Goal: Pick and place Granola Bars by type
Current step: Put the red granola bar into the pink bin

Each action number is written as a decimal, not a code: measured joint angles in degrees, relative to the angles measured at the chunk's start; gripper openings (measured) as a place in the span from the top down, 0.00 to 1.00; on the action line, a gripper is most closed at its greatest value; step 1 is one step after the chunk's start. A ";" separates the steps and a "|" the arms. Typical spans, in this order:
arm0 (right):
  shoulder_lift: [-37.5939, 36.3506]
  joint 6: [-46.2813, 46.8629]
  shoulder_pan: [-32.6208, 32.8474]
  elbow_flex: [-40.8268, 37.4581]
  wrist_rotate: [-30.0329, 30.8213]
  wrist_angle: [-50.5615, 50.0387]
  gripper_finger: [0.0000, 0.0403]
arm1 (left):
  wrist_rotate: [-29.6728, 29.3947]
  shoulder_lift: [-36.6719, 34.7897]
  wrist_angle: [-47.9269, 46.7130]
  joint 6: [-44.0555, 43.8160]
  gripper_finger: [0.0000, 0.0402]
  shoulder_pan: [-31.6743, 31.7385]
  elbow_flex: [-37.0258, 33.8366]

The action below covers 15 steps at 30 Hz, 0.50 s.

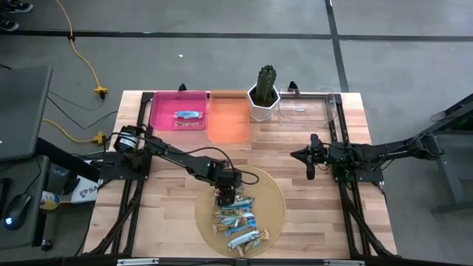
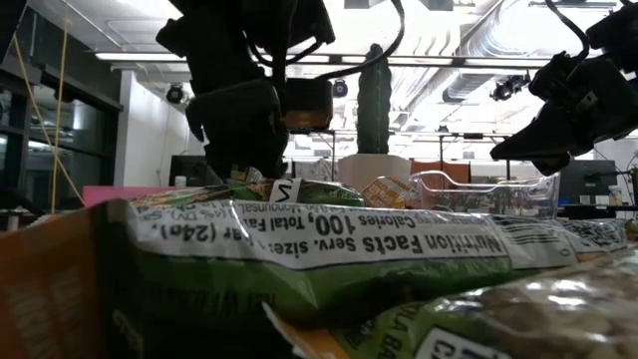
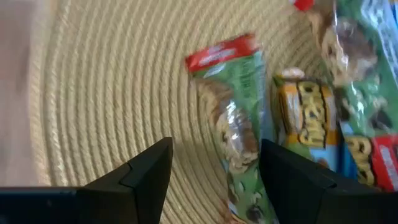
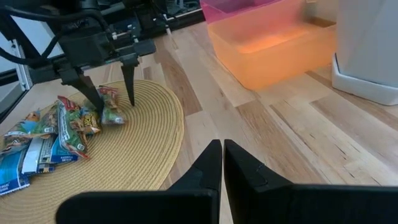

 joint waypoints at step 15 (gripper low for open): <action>0.00 -0.06 0.01 -0.02 0.00 0.13 1.00 | -0.56 -0.04 -0.33 -0.02 0.53 0.02 0.02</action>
